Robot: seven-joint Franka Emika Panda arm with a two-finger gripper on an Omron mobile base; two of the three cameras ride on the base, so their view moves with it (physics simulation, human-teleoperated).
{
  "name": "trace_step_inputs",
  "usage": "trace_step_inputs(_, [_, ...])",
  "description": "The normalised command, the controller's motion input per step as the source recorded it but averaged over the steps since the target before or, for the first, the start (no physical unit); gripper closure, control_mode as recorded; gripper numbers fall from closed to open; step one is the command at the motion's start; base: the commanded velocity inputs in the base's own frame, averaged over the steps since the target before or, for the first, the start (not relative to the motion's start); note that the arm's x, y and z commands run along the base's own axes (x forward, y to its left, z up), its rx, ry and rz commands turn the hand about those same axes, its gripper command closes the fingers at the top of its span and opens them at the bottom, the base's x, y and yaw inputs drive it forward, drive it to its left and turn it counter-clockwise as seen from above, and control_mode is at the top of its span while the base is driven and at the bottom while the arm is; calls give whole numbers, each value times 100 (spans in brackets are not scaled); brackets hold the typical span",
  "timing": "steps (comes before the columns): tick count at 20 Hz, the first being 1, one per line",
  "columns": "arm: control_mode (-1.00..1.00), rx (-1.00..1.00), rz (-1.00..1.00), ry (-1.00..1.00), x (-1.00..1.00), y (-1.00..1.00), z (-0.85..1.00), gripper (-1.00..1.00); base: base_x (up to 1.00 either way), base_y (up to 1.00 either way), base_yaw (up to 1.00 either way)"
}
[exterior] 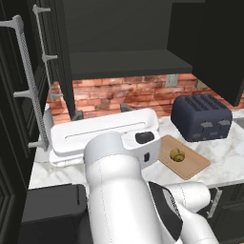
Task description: Pick the bread, place it on the cutting board, pick the jam, place it on the counter, and close the cabinet.
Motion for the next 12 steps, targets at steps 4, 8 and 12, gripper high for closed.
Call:
trace_step_inputs(4, [-100,0,0,-3,3,4,0,-100,0,0,0])
trace_step_inputs(8, [-100,0,0,-2,3,0,0,-100,0,0,0])
trace_step_inputs(12, [-100,0,0,-2,11,0,0,-100,0,0,0])
